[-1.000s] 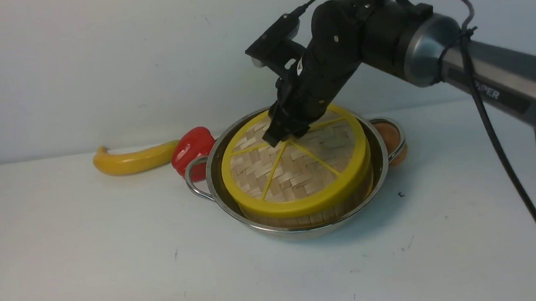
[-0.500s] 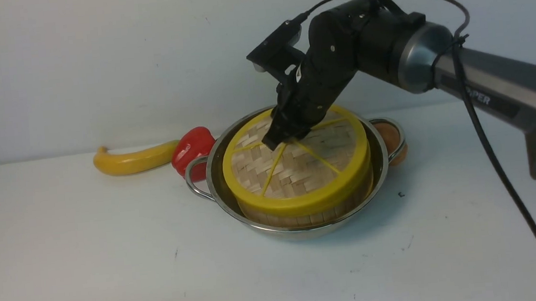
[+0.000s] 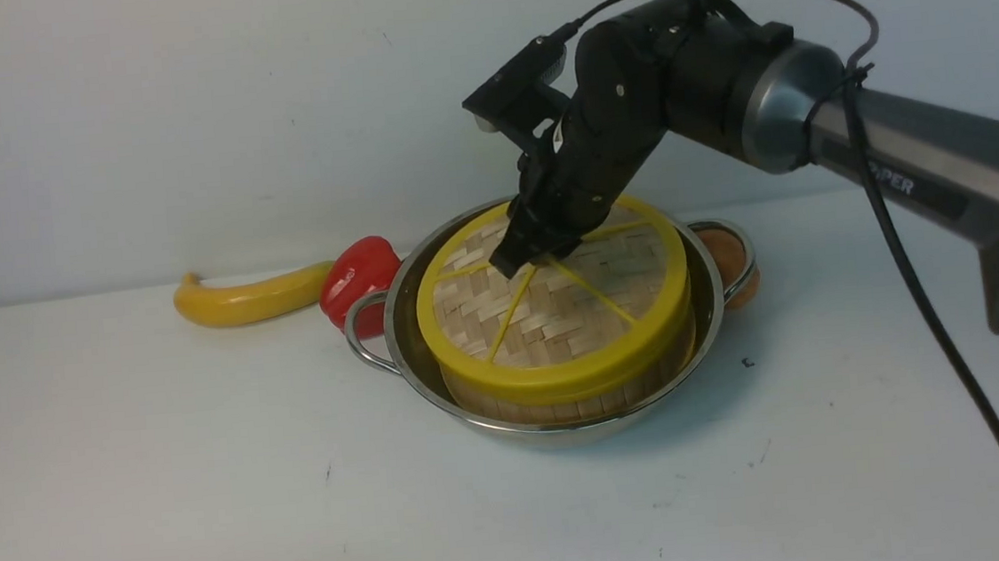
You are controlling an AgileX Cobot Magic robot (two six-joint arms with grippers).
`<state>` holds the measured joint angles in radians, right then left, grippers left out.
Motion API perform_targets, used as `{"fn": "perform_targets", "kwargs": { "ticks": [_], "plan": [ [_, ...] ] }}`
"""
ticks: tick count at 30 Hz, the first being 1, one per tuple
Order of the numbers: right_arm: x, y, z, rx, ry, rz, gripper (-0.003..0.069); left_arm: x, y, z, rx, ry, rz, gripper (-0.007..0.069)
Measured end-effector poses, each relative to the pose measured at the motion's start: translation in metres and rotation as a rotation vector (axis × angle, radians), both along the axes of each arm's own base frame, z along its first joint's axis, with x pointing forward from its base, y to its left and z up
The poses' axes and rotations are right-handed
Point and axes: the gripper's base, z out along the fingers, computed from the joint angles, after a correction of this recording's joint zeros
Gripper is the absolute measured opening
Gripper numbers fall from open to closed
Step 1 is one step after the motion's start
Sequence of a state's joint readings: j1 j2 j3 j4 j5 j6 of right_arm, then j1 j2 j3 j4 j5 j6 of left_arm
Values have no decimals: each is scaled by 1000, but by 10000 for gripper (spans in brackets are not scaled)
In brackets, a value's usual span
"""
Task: Place the steamer in the pot on the white table, and put the lid on the steamer.
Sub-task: 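Place the bamboo steamer lid onto the steamer basket in the pot with the right gripper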
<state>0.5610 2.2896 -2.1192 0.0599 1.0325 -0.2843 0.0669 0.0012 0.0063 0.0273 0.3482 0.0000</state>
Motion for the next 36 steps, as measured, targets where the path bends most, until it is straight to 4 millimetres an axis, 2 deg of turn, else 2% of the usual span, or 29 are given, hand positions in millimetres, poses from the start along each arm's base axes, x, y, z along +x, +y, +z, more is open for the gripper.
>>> {"fn": "perform_targets", "kwargs": {
  "ticks": [22,25,27,28,31,33,36],
  "plan": [
    [1,-4,0,-6,20,-46,146,0,0,0,0,0,0,419],
    [0,-4,-1,-13,25,-45,202,0,0,0,0,0,0,419],
    [0,-6,-1,-23,32,-48,282,0,0,0,0,0,0,419],
    [1,-8,-1,-23,32,-51,351,0,0,0,0,0,0,419],
    [4,-8,0,-13,7,-54,460,0,0,0,0,0,0,419],
    [6,-7,3,10,-29,-54,510,0,0,0,0,0,0,419],
    [8,-6,22,73,-112,-70,533,0,0,0,0,0,0,419]
  ]
}}
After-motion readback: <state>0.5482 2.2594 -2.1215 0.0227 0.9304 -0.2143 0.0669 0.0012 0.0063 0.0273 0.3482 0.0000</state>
